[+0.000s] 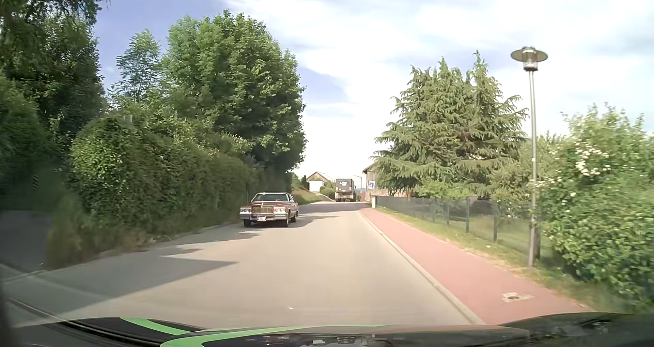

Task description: Follow the waypoints while adhering to traffic rules and regulations

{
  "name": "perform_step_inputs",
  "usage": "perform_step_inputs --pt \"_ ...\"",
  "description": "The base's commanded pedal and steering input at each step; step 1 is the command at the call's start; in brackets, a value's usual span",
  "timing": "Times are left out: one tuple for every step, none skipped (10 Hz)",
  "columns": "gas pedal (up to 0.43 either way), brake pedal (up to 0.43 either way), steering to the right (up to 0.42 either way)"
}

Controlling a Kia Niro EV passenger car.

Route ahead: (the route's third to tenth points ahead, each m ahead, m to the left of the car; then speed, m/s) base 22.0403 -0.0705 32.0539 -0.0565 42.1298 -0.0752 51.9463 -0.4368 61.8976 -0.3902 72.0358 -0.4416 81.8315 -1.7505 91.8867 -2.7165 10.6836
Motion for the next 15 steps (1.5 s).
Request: perform_step_inputs --pt "0.11 0.0 -0.003" --pt "0.11 0.0 -0.003" --pt "0.11 0.0 -0.003" --pt "0.11 0.0 -0.004" --pt "0.11 0.0 -0.005" --pt "0.11 0.0 -0.006" --pt "0.11 0.0 -0.005" --pt "0.11 0.0 -0.005" --pt "0.11 0.0 -0.004" --pt "0.11 0.0 -0.004" --pt "0.11 0.0 -0.004" --pt "0.11 0.0 -0.001" --pt "0.11 0.0 0.001" --pt "0.11 0.0 0.002" --pt "0.11 0.0 0.002"
